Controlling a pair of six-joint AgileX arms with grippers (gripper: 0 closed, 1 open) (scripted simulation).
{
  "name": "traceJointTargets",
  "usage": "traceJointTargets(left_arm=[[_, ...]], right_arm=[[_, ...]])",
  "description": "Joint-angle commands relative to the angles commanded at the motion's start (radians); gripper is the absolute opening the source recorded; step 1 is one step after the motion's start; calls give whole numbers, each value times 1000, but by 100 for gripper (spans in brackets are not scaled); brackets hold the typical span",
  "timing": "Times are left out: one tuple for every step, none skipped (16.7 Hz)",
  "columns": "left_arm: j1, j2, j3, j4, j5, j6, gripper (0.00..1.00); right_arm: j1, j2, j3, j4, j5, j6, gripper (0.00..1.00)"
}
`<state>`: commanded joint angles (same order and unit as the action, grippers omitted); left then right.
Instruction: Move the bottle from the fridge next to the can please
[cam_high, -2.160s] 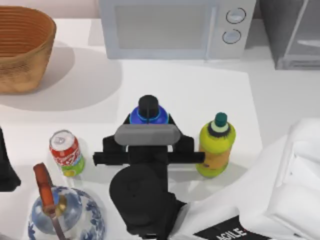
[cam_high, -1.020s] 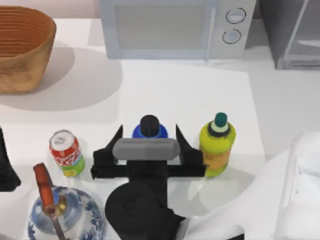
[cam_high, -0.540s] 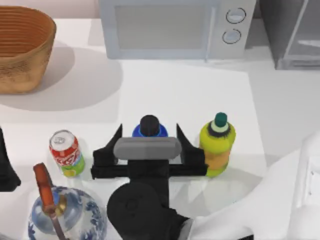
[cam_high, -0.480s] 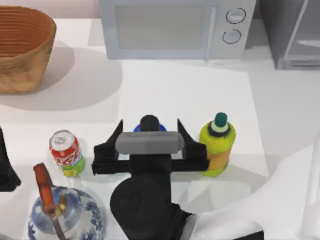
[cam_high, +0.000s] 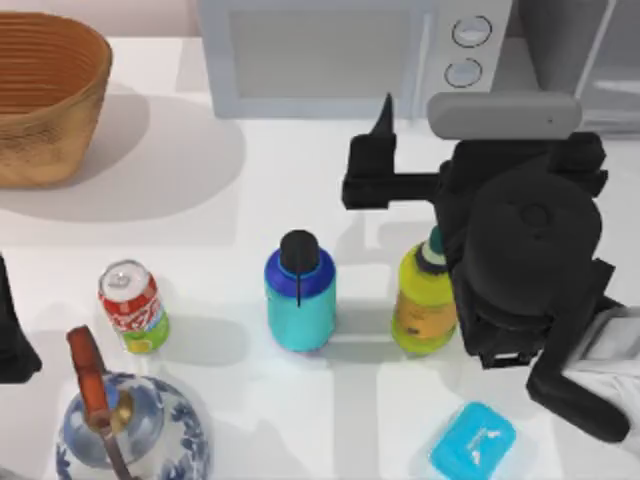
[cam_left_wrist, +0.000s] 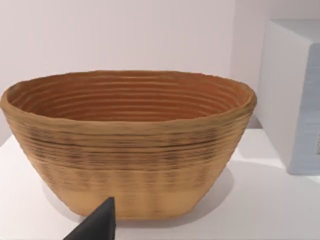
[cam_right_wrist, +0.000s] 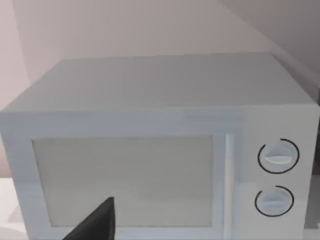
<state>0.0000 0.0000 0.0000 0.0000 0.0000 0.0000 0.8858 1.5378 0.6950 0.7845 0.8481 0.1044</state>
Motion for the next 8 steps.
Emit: traceJointTargets(left_arm=[[0,0,0,0,0,0,100],[0,0,0,0,0,0,100],[0,0,0,0,0,0,100],[0,0,0,0,0,0,100],[0,0,0,0,0,0,100],[0,0,0,0,0,0,100],[0,0,0,0,0,0,100],[0,0,0,0,0,0,100]], right_arm=[[-55,-96,-44,-41,-57,-12,100],[-112,-196,-89,-86,-117,-23,100],[-171,-300,-136,-133,-177,-34,100],[-231,-406,-184,-183,-237,-44,100],[-292,-515,-232,-234,-297,-52,100],[-352,-625,-280,-286,-356,-60,100],[-411,-734,-328,-340,-413,-67,100],[-469,-841,-374,-393,-469,-73,100]])
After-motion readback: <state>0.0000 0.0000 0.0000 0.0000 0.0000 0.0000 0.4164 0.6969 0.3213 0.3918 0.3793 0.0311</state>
